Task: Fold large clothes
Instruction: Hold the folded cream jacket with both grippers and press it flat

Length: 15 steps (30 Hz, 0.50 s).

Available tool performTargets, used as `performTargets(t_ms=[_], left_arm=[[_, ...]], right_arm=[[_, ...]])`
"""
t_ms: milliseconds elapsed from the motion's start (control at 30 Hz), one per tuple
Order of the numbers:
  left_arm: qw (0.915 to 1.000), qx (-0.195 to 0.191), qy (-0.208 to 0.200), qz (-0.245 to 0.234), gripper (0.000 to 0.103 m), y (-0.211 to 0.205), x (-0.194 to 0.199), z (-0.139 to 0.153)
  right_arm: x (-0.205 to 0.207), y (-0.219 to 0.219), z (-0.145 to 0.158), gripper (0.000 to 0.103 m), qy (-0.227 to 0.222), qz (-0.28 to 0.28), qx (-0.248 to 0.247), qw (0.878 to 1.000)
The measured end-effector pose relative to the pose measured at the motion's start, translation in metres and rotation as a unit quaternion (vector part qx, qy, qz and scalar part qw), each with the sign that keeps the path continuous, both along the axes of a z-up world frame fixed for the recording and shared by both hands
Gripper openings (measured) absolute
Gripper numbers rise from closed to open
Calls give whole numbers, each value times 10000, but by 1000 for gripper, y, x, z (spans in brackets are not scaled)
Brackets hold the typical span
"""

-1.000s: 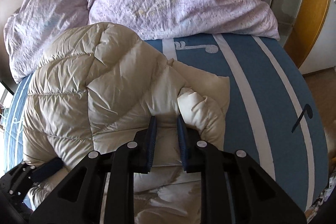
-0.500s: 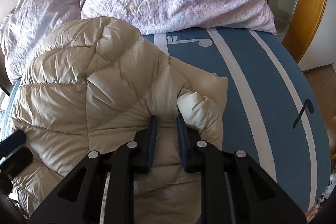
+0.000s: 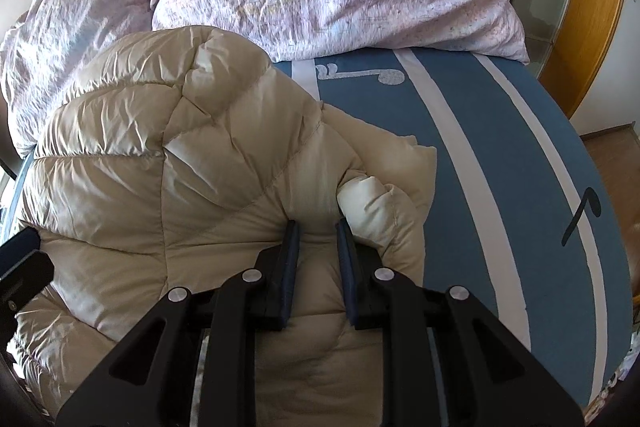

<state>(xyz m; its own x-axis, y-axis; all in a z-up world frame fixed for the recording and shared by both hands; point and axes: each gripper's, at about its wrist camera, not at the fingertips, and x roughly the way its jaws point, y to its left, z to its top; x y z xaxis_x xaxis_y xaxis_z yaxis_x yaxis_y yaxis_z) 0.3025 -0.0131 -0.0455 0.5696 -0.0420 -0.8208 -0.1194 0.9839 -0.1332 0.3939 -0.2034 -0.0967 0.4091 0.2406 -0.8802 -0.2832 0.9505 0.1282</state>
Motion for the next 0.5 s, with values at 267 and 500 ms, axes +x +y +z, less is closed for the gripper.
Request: performTargets(t_ms=[267,500], left_arm=[[9991,295,-151,253,54,19,19,12],[9980,520,108,335,64,31,32,-13]], right_arm=[[0,-3,-2,20,-14,-26,41,10000],[-3,-4,-4,20,-107,-49,85,9999]])
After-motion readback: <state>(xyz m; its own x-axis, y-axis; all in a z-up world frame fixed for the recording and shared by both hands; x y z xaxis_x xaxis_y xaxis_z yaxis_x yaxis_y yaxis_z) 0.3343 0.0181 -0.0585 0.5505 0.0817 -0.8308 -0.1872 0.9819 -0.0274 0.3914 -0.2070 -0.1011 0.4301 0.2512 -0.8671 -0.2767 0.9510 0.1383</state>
